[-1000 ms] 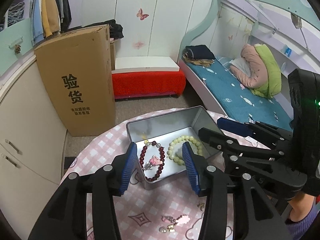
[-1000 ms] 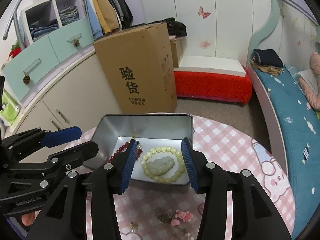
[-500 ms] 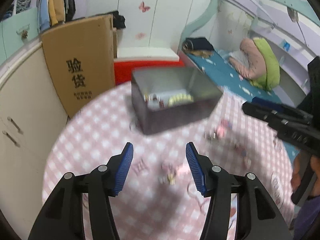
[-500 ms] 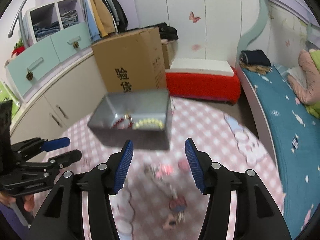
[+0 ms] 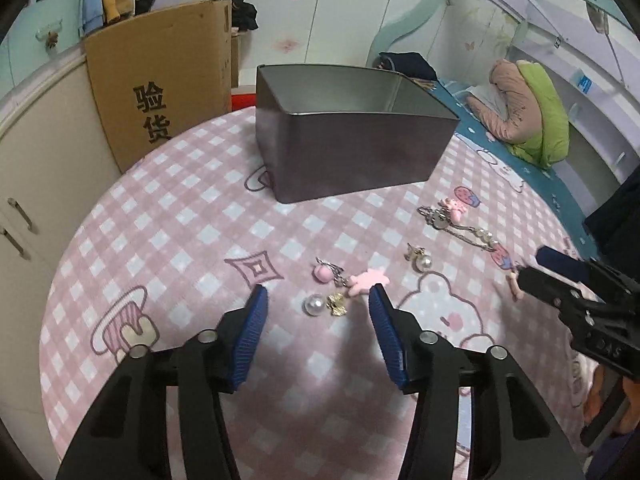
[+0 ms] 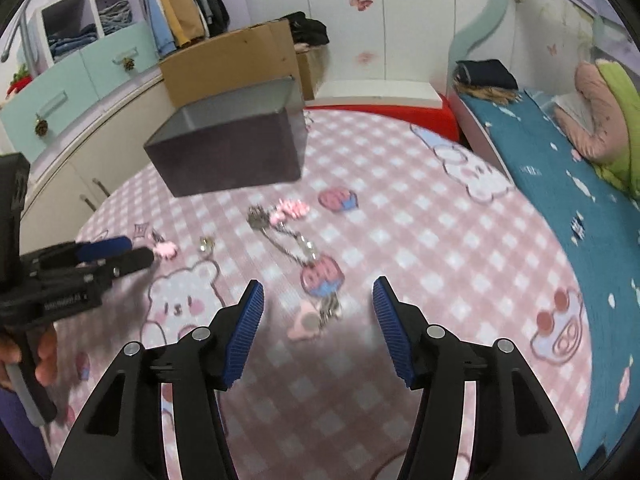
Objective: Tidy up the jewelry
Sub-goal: 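Grasp the small pearl charm with the left gripper, then grasp the silver keychain charm with the right gripper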
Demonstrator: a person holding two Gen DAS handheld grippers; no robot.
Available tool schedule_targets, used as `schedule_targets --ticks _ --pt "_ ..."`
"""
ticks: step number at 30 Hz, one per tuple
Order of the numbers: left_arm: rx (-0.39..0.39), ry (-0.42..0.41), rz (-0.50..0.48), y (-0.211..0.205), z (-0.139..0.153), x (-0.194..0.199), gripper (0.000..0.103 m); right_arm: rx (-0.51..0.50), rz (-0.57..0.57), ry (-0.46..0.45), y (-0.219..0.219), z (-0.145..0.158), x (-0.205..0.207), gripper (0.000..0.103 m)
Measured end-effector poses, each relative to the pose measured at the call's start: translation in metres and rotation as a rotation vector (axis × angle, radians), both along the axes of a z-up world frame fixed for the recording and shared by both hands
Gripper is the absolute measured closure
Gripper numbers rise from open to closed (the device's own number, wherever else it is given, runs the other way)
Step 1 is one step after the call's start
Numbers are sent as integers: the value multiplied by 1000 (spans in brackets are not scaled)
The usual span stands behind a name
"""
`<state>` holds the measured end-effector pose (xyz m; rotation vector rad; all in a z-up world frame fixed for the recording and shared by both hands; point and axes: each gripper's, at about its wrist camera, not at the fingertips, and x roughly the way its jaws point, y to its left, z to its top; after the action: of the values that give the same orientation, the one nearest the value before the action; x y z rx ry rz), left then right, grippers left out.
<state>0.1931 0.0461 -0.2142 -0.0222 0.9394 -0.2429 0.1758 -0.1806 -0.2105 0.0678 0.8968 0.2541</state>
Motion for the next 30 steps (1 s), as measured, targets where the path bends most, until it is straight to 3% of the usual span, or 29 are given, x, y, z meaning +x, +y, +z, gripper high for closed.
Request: schedule_targets --ticks 3,4,5,6,14,15,20,30 --pt "42 -13 1 -2 -1 0 75 -10 -4 7 0 -6 -4 47" --pt "39 -15 3 -1 -1 0 79 -16 -6 14 0 -8 -4 47" --pt "27 -13 0 2 -1 0 90 -16 -7 14 0 -9 -4 47" --pt "11 -10 -2 3 -1 0 93 -14 -8 10 -1 -8 -4 47" --pt "-20 -15 0 10 2 -12 93 -47 17 11 12 -9 -1 48" --pt "-25 -20 -3 11 4 -15 93 -60 17 10 13 -9 0 50" --pt "-44 -47 -13 14 17 -26 93 -99 22 2 15 -9 2 80" --pt "-91 -98 -34 15 43 -37 93 -79 36 -16 8 0 -8 84"
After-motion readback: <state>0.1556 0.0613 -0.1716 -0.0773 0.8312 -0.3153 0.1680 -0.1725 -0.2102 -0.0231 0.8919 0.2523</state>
